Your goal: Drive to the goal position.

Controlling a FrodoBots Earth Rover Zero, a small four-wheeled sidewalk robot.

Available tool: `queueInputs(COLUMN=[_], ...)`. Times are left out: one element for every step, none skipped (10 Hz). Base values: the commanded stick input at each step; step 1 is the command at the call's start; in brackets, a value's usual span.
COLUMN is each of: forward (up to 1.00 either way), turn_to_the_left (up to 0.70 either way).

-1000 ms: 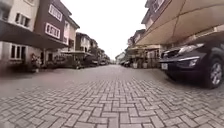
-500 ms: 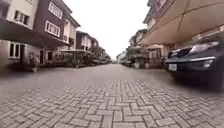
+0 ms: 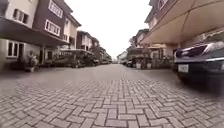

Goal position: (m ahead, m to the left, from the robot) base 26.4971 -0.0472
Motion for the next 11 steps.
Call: queueInputs(forward=[0.7,0.7,0.7,0.7,0.7,0.7,0.7,0.7,0.7,0.7,0.7], turn_to_the_left=[0.0,0.0,0.0,0.0,0.0,0.0,0.0,0.0,0.0,0.0,0.0])
